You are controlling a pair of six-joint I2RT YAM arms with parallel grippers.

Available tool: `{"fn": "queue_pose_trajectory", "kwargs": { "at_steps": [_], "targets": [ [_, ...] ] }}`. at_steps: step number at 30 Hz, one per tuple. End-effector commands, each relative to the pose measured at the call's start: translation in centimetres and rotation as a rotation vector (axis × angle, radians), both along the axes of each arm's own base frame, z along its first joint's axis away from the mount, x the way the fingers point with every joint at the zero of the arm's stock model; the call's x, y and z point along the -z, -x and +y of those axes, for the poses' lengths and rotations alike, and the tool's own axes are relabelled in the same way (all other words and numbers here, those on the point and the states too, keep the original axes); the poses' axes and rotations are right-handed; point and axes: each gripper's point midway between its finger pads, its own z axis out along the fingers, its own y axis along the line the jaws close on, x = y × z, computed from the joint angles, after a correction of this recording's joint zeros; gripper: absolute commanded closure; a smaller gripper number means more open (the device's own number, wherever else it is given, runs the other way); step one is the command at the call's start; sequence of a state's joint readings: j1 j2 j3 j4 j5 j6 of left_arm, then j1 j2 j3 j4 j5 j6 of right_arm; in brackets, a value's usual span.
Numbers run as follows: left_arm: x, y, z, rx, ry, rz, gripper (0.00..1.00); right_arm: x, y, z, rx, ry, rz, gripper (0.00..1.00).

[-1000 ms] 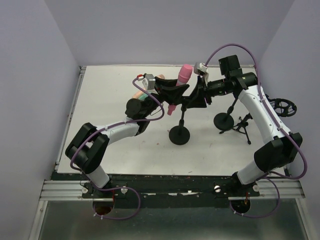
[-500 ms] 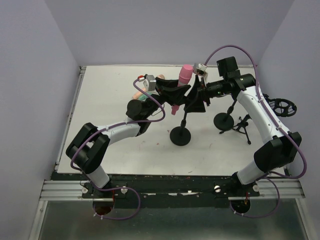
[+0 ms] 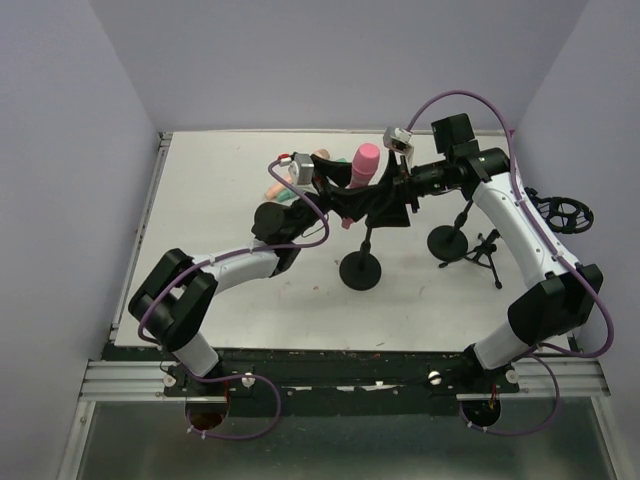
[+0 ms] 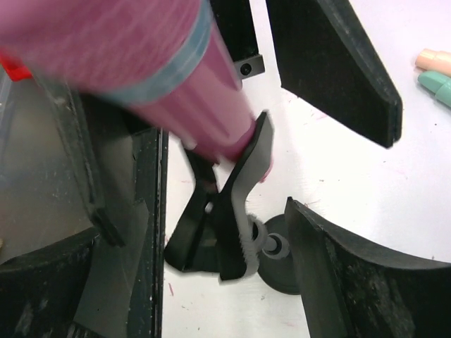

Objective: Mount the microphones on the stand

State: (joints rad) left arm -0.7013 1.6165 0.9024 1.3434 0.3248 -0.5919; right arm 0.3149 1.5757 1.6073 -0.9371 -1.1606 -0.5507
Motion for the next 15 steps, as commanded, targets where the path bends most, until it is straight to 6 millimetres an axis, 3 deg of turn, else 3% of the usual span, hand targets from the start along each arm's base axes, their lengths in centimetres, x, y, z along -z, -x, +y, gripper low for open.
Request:
{"fn": "queue_pose_trajectory", "kwargs": {
  "at_steps": [1, 15],
  "targets": [
    [-5.05, 2.95, 2.02, 0.034, 0.095, -0.154, 0.17, -0.92, 0.61, -0.19, 0.007, 0.002, -0.04, 0.13],
    [-4.53, 3.31, 2.76, 0.019, -0.116, -0.126, 0.12, -0.93, 0.58, -0.81, 0.022, 0.025, -0.081, 0.11]
  ]
}}
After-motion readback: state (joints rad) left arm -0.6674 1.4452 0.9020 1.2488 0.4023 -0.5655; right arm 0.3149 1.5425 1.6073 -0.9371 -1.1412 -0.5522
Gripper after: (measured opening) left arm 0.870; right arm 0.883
